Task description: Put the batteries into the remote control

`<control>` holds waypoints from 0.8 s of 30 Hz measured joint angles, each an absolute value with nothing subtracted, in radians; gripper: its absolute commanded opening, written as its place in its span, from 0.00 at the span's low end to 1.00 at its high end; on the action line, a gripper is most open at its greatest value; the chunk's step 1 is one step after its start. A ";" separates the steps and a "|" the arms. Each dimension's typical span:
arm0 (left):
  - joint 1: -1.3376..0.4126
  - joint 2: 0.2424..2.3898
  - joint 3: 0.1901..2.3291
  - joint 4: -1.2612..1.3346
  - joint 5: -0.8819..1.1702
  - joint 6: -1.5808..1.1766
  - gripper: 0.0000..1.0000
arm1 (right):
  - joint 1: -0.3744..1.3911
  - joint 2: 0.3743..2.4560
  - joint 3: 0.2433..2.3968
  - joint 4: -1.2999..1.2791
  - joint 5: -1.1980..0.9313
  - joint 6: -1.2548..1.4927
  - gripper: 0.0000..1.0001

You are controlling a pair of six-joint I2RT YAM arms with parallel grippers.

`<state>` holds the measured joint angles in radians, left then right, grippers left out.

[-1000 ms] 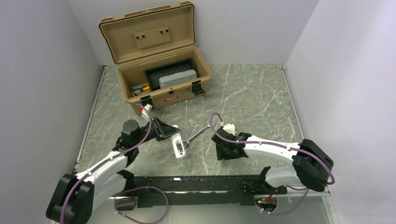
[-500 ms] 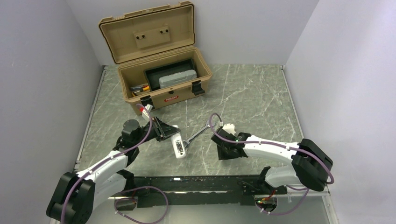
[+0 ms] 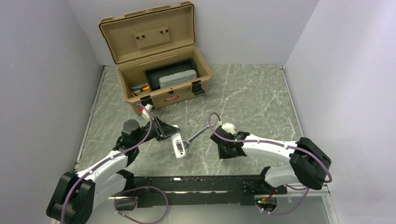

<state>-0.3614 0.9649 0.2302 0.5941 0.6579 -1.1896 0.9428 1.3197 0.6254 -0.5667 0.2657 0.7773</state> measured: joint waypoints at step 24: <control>-0.361 1.068 0.230 0.660 0.651 -1.194 0.00 | 0.953 1.088 0.673 -0.620 0.252 0.733 0.20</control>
